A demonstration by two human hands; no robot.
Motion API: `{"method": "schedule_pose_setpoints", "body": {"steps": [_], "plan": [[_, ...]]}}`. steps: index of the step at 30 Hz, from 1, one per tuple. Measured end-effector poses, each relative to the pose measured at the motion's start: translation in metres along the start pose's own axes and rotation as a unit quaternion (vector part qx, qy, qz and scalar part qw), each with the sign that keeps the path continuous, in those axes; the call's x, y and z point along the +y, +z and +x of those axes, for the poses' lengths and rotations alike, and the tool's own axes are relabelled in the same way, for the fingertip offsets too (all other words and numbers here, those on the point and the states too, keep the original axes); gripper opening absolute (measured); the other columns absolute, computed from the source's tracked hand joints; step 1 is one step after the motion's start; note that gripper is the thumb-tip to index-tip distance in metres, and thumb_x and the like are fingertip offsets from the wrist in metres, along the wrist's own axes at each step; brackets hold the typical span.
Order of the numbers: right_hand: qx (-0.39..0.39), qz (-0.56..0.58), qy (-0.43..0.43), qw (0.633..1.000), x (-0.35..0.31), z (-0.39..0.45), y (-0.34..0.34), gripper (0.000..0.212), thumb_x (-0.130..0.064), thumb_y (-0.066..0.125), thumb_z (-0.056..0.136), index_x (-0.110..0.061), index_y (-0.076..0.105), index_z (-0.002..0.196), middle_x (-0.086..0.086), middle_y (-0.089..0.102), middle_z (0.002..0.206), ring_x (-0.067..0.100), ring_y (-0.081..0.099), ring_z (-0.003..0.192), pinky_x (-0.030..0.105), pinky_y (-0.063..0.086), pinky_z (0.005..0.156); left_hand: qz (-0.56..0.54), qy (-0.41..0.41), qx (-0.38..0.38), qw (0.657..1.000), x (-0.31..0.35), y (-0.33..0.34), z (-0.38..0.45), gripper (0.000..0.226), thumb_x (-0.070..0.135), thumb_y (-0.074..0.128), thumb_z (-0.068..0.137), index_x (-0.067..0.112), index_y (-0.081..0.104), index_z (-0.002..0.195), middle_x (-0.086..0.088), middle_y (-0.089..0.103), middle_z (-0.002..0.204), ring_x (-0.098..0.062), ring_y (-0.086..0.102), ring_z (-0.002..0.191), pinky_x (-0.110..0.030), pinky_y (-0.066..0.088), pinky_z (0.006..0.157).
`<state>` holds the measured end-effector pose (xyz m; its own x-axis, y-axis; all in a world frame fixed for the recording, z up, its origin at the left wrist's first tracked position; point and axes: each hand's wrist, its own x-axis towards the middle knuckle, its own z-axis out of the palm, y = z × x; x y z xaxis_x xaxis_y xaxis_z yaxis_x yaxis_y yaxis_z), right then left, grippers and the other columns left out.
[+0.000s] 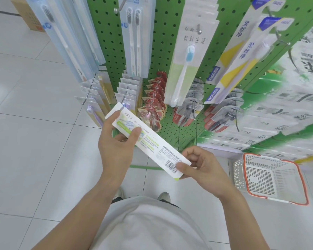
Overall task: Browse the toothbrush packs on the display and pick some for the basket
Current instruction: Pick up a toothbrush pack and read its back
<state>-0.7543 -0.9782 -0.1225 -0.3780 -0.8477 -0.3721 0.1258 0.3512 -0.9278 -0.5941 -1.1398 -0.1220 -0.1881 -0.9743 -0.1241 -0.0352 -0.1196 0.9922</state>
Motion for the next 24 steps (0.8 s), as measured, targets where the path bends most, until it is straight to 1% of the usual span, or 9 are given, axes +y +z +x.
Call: {"method": "schedule_pose_setpoints", "body": {"steps": [2,5,8,10,14,15,17,19,24], "plan": [[-0.013,-0.046,-0.001,0.999,-0.002,0.0,0.005,0.022,-0.003,0.079,0.085,-0.006,0.059,0.094,0.007,0.077,0.095,0.026,0.073,0.08,0.04,0.06,0.064,0.015,0.006,0.004,1.0,0.003,0.004,-0.004,0.053,0.006,0.076,0.088,0.022,0.057,0.135,0.027,0.067,0.103,-0.001,0.07,0.069,-0.011,0.051,0.06],[-0.02,-0.096,-0.007,0.995,-0.004,-0.001,0.02,0.03,-0.032,0.089,0.074,-0.028,0.065,0.091,-0.001,0.074,0.098,0.033,0.072,0.08,0.041,0.059,0.062,0.042,0.008,0.004,0.999,0.007,0.011,-0.012,0.049,0.008,0.073,0.091,0.02,0.057,0.135,0.026,0.061,0.1,0.004,0.065,0.058,-0.006,0.046,0.057],[-0.001,-0.103,-0.024,0.994,-0.001,0.001,0.037,0.026,-0.033,0.09,0.075,-0.035,0.065,0.083,-0.003,0.075,0.088,0.023,0.067,0.067,0.034,0.053,0.058,0.044,0.003,-0.007,0.999,0.01,0.016,-0.019,0.074,0.013,0.08,0.085,0.024,0.042,0.148,0.015,0.064,0.111,0.0,0.068,0.061,-0.009,0.047,0.057],[-0.006,-0.124,-0.027,0.992,0.001,0.001,0.04,0.028,-0.03,0.09,0.076,-0.034,0.063,0.08,-0.006,0.074,0.084,0.012,0.061,0.064,0.025,0.045,0.057,0.033,-0.013,0.0,0.999,0.01,0.015,-0.017,0.08,0.016,0.084,0.081,0.025,0.04,0.147,0.01,0.068,0.105,-0.003,0.07,0.065,-0.012,0.049,0.058],[-0.021,-0.135,-0.006,0.991,0.0,0.002,0.03,0.021,-0.026,0.087,0.079,-0.032,0.068,0.085,-0.009,0.075,0.09,0.01,0.059,0.067,0.021,0.042,0.06,-0.003,-0.044,0.025,0.999,0.005,0.011,-0.005,0.033,0.027,0.082,0.083,0.016,0.064,0.107,-0.002,0.076,0.09,-0.018,0.074,0.079,-0.039,0.06,0.065],[-0.024,-0.132,-0.006,0.991,-0.001,0.002,0.026,0.017,-0.026,0.085,0.082,-0.033,0.071,0.088,-0.009,0.076,0.093,0.012,0.06,0.069,0.022,0.043,0.062,-0.014,-0.054,0.027,0.998,0.002,0.01,-0.003,0.026,0.029,0.08,0.085,0.015,0.065,0.101,-0.005,0.076,0.089,-0.021,0.074,0.079,-0.043,0.062,0.063],[-0.029,-0.13,-0.012,0.991,0.001,0.003,0.018,0.011,-0.027,0.078,0.089,-0.035,0.075,0.096,-0.012,0.076,0.1,0.022,0.066,0.077,0.033,0.048,0.067,-0.037,-0.073,0.023,0.996,0.001,0.011,-0.002,0.02,0.027,0.075,0.09,0.012,0.063,0.096,-0.01,0.074,0.085,-0.021,0.074,0.073,-0.04,0.061,0.055],[-0.025,-0.135,-0.024,0.99,0.004,0.005,0.01,0.015,-0.026,0.07,0.096,-0.037,0.076,0.105,-0.013,0.076,0.106,0.029,0.068,0.089,0.043,0.052,0.078,-0.044,-0.08,0.007,0.996,0.001,0.013,-0.003,0.017,0.021,0.071,0.093,0.009,0.061,0.1,-0.013,0.073,0.087,-0.021,0.074,0.072,-0.036,0.061,0.053],[0.008,-0.153,-0.047,0.987,0.007,0.007,0.003,0.023,-0.031,0.057,0.104,-0.042,0.073,0.115,-0.013,0.076,0.104,0.018,0.066,0.088,0.038,0.048,0.08,-0.025,-0.077,-0.068,0.994,0.004,0.023,-0.015,0.039,0.005,0.072,0.09,0.008,0.055,0.125,-0.008,0.075,0.1,-0.019,0.077,0.08,-0.037,0.063,0.062]]}}
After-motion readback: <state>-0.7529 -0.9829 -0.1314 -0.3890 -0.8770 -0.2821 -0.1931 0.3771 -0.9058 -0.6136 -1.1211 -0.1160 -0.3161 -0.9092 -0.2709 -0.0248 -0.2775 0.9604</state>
